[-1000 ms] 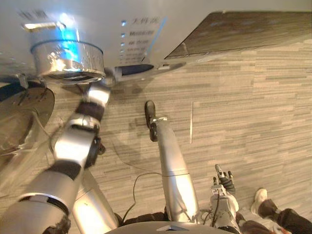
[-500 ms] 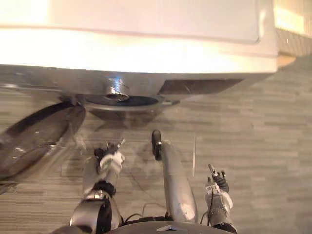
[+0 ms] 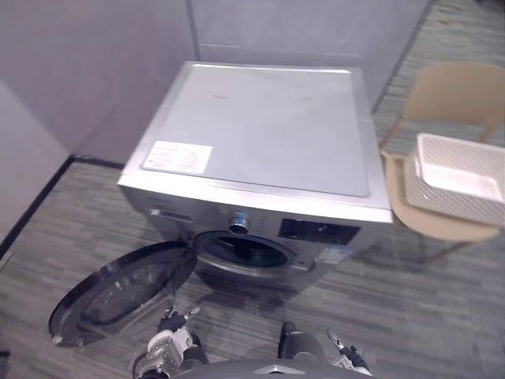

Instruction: Pick up the laundry basket with both hands and put the clothes into the washing machine.

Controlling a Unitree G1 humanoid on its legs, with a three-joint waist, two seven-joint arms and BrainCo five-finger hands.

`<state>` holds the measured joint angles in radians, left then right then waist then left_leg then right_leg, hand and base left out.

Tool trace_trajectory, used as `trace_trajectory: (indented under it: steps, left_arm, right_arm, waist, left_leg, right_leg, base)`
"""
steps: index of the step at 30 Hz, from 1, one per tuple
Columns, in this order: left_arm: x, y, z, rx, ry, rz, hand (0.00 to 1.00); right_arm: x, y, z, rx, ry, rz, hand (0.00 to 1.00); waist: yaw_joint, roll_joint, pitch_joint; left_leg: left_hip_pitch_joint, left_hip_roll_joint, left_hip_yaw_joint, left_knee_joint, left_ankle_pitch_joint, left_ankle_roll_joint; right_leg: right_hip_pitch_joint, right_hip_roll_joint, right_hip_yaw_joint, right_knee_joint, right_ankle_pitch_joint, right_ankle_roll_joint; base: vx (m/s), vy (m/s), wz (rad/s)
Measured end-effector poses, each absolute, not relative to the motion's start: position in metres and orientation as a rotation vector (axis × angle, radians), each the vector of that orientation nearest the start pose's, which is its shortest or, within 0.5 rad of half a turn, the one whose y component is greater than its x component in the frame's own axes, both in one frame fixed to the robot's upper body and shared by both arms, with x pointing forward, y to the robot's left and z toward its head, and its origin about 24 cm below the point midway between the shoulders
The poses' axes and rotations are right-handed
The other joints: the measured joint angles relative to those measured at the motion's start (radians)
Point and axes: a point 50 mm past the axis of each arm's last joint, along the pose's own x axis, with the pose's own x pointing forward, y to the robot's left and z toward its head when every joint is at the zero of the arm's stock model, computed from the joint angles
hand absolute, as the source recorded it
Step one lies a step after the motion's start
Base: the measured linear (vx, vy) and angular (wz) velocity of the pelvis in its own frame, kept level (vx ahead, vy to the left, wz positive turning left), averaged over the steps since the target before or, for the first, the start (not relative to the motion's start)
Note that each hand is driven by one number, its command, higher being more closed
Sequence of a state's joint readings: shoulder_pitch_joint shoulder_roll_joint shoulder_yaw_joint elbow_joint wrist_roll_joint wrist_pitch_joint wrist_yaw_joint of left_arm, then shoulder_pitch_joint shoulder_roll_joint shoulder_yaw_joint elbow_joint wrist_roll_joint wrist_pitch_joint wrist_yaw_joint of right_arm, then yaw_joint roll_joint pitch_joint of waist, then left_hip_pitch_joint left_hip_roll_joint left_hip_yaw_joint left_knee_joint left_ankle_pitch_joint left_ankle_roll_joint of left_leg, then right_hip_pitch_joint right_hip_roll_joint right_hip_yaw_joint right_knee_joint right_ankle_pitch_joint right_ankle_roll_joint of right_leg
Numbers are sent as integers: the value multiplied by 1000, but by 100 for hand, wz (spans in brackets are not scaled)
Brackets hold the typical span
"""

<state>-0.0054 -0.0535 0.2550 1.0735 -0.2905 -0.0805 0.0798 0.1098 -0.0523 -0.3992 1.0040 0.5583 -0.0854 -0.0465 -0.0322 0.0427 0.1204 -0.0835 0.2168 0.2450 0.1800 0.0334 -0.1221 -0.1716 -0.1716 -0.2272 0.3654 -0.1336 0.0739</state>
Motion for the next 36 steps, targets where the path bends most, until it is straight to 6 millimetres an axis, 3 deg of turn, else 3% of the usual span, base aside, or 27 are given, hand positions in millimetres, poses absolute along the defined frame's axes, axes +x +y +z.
trace_trajectory:
  steps: [1,2,3,5,7,8,9,11,12,13,14,16,17,20,24,25,27,29,30,33,36]
  left_arm:
    - [120,167,-158,-384,984,449,0]
    - [127,177,-155,-379,957,471,0]
    - [122,179,-156,-383,966,487,0]
    - [105,179,-162,-407,1012,517,0]
    - [103,183,-162,-411,1021,533,0]
    - [95,188,-164,-398,1046,544,0]
    - [93,188,-165,-394,1062,545,0]
    - [99,180,-165,-368,1072,485,0]
    - [104,178,-164,-355,1065,461,0]
    - [112,175,-162,-309,1055,405,0]
    - [120,178,-159,-237,1039,355,0]
    - [132,178,-153,-153,998,281,0]
    - [148,171,-145,-112,932,207,0]
    - [180,147,-121,-52,755,37,0]
    - [198,136,-92,-35,571,-86,0]
    - [196,138,-89,-36,555,-92,0]
    - [193,144,-77,-42,488,-92,0]
    - [202,145,-55,-59,381,-99,0]
    - [211,146,-38,-89,297,-91,0]
    - [221,141,-8,-129,159,-102,0]
    - [228,150,16,-180,41,-12,0]
  right_arm:
    - [85,-230,-155,581,883,-775,0]
    - [91,-226,-155,600,879,-768,0]
    - [98,-230,-153,595,863,-757,0]
    - [104,-241,-149,566,840,-753,0]
    - [115,-241,-146,569,821,-737,0]
    - [115,-236,-148,579,827,-731,0]
    - [116,-230,-149,595,828,-725,0]
    - [116,-231,-148,604,823,-729,0]
    - [113,-231,-149,604,829,-734,0]
    - [104,-224,-153,630,853,-751,0]
    - [97,-215,-157,655,883,-756,0]
    - [82,-204,-163,674,930,-767,0]
    - [76,-202,-165,674,950,-771,0]
    - [87,-206,-162,667,924,-759,0]
    - [93,-212,-160,656,902,-755,0]
    - [93,-212,-160,655,899,-756,0]
    - [92,-212,-159,645,892,-750,0]
    - [96,-212,-156,651,857,-746,0]
    - [87,-210,-155,655,845,-754,0]
    - [82,-204,-156,672,842,-757,0]
    - [76,-201,-158,680,858,-773,0]
  waist:
    - [0,-4,-10]
    - [7,-12,-6]
    - [16,-8,-5]
    - [20,19,-21]
    - [8,9,-17]
    - [9,-4,-24]
    - [1,4,-23]
    - [-13,23,-25]
    - [-17,24,-24]
    - [-29,35,-42]
    - [-30,-24,-40]
    - [-30,-81,-58]
    - [-33,-91,-62]
    - [-13,-84,-47]
    - [10,-73,-37]
    - [12,-69,-35]
    - [15,-56,-35]
    - [15,-53,-19]
    - [20,-59,-20]
    - [35,-89,-33]
    - [31,-113,-48]
  left_leg:
    - [2,-2,-11,-30,21,-5]
    - [-44,24,5,226,-118,24]
    - [-74,52,-2,479,-179,50]
    - [-31,57,-31,677,-175,42]
    - [6,33,-22,646,-179,40]
    - [63,9,-19,570,-214,29]
    - [68,13,-26,568,-261,30]
    - [66,14,-69,516,-371,-13]
    - [66,11,-70,477,-402,-11]
    - [64,-15,-82,358,-456,43]
    - [48,-58,-87,307,-423,48]
    - [50,-103,-90,183,-367,50]
    - [-4,-113,-102,199,-347,49]
    - [-94,-158,-107,220,-298,85]
    - [-142,-175,-104,208,-278,110]
    - [-127,-163,-104,197,-274,110]
    - [-91,-130,-96,152,-234,143]
    - [-73,-115,-105,106,-194,158]
    - [-67,-104,-129,106,-184,154]
    - [-69,-113,-162,67,-160,147]
    - [-64,-141,-167,-48,-101,123]
  right_leg:
    - [0,3,-13,-22,6,-10]
    - [15,-19,-47,-23,14,-20]
    - [34,-16,-53,-5,14,-20]
    - [73,-11,-55,22,14,-19]
    - [116,-14,-41,-25,27,-2]
    - [134,-26,-40,-81,54,-19]
    - [131,-20,-45,-101,81,-10]
    - [102,-10,-66,-104,114,3]
    - [96,-9,-72,-109,121,13]
    - [72,-10,-87,-126,135,21]
    - [61,-33,-73,-139,155,20]
    - [75,-39,-61,-206,180,-3]
    - [97,-35,-70,-248,208,10]
    - [51,-81,-86,-274,235,42]
    - [-4,-95,-88,-271,299,5]
    - [0,-80,-87,-269,332,-15]
    - [-7,-43,-68,-259,463,-15]
    - [-62,-31,-16,-24,355,-29]
    - [-93,6,35,218,294,-22]
    - [-103,48,75,320,263,-23]
    - [-53,53,63,208,139,-22]
  base:
    - [-71,-14,64]
    - [-72,38,29]
    - [-96,96,16]
    - [-76,132,6]
    - [-130,152,3]
    - [-173,154,-9]
    - [-265,256,-1]
    - [-235,223,24]
    - [-200,225,50]
    - [-279,252,56]
    - [-266,208,59]
    - [-101,72,64]
    - [13,4,70]
    - [-109,86,34]
    - [-54,95,7]
    - [0,87,-15]
    - [-6,121,-12]
    - [-22,76,26]
    - [-7,24,38]
    - [-70,-24,32]
    - [-40,-116,43]
